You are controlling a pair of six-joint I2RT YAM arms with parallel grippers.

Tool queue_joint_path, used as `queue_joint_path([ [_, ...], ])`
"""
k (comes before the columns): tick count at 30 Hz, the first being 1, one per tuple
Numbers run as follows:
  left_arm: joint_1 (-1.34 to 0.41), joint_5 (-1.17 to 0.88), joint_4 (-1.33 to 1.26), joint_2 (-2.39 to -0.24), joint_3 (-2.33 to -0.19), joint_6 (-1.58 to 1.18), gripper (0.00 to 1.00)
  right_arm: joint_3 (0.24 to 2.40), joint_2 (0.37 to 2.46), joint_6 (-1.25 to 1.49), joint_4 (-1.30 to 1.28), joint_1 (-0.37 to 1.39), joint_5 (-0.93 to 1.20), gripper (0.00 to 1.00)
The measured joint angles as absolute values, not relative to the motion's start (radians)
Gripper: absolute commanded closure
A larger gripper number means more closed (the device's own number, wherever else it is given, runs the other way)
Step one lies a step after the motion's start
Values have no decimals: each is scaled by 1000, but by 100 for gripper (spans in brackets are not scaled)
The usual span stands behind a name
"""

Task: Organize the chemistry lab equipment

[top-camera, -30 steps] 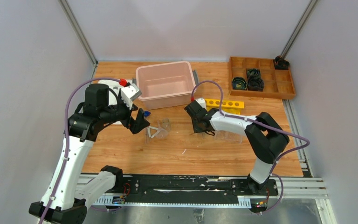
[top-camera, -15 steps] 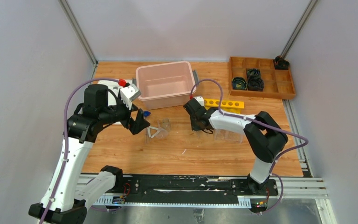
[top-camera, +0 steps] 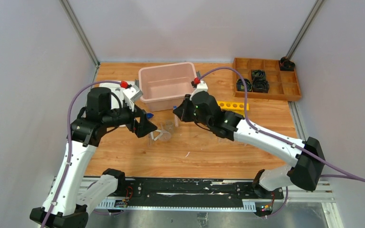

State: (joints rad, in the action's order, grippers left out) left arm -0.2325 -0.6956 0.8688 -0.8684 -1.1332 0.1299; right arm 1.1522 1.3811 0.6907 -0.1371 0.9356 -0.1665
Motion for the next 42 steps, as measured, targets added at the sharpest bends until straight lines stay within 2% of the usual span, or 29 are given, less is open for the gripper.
queue_joint_path([
  [7, -233, -760, 802, -887, -1126, 49, 19, 1185, 1378, 724, 23, 1081, -209, 100],
  [13, -233, -808, 783, -899, -1120, 21, 37, 1224, 1398, 722, 128, 1139, -239, 100],
  [19, -233, -847, 780, -900, -1103, 12, 59, 1232, 1405, 718, 176, 1153, -263, 100],
  [23, -233, -872, 779, -906, -1102, 3, 84, 1232, 1406, 715, 194, 1156, -269, 100],
  [24, -233, -875, 780, -907, -1102, 1, 90, 1232, 1406, 714, 196, 1157, -273, 97],
  [26, -225, -854, 782, -912, -1100, 0, 100, 1232, 1406, 708, 196, 1157, -279, 81],
  [29, -224, -837, 782, -918, -1098, 6, 100, 1254, 1412, 707, 163, 1157, -290, 59],
  [31, -228, -845, 784, -917, -1098, 31, 100, 1309, 1434, 717, 106, 1154, -292, 54],
  [38, -233, -840, 823, -913, -1100, 164, 100, 1565, 1542, 725, -168, 1094, -195, 56],
  [42, -233, -821, 850, -913, -1105, 221, 100, 1620, 1578, 717, -267, 1068, -113, 58],
])
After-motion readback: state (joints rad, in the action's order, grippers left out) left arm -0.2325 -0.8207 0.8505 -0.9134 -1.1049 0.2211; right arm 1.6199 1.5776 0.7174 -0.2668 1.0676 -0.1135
